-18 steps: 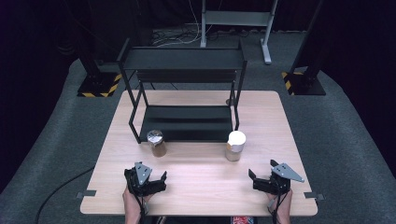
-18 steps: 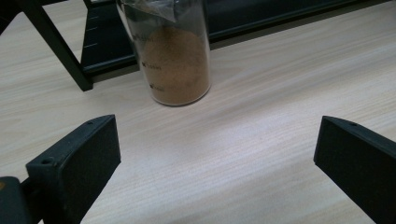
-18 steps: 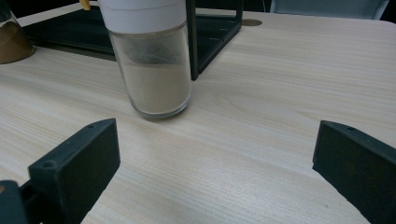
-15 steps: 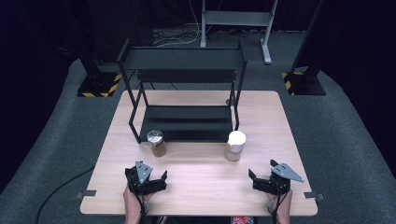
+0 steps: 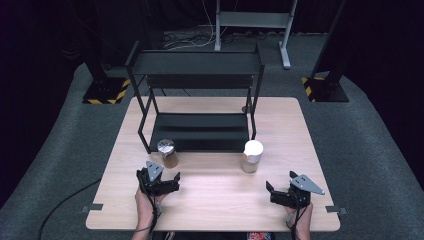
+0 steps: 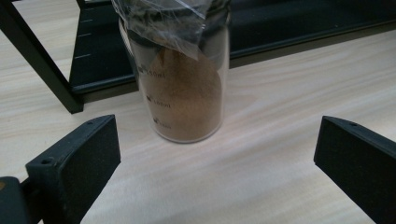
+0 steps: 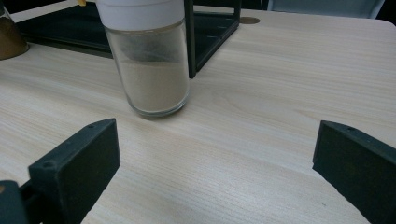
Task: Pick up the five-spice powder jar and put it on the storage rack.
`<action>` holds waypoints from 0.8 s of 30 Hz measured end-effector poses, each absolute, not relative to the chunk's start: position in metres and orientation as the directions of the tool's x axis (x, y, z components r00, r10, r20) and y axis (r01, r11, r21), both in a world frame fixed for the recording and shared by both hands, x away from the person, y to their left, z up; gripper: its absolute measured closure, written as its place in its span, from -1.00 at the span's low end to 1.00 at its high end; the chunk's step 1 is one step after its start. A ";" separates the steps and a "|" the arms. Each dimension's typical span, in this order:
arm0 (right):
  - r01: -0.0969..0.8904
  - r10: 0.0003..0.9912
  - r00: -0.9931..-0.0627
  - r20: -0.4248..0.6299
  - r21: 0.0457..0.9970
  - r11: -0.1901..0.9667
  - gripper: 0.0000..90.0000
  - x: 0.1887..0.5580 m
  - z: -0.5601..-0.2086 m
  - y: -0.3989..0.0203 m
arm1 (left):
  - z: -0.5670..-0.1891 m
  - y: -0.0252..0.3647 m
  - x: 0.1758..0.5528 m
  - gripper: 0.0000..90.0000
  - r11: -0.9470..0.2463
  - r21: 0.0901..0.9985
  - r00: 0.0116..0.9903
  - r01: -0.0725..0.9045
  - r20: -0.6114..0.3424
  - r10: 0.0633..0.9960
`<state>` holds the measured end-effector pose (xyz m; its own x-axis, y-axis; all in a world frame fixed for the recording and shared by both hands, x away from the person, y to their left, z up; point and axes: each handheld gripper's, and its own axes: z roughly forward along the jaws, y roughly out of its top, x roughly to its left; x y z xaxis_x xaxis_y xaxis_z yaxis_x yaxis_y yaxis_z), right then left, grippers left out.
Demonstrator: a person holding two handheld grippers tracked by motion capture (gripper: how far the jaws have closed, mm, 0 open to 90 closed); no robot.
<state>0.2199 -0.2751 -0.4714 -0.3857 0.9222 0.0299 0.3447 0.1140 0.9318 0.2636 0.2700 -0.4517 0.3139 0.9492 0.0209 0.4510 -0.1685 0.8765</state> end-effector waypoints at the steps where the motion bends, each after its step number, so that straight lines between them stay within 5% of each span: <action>1: 0.346 0.922 -0.386 0.031 0.931 0.114 -1.00 0.220 -0.471 -0.275 | -0.451 0.270 0.268 -1.00 -0.167 0.877 0.312 0.451 0.020 0.950; 24: 0.354 0.924 -0.382 0.023 0.927 0.123 -1.00 0.221 -0.470 -0.273 | -0.453 0.268 0.313 -1.00 -0.153 0.874 0.317 0.462 -0.002 0.948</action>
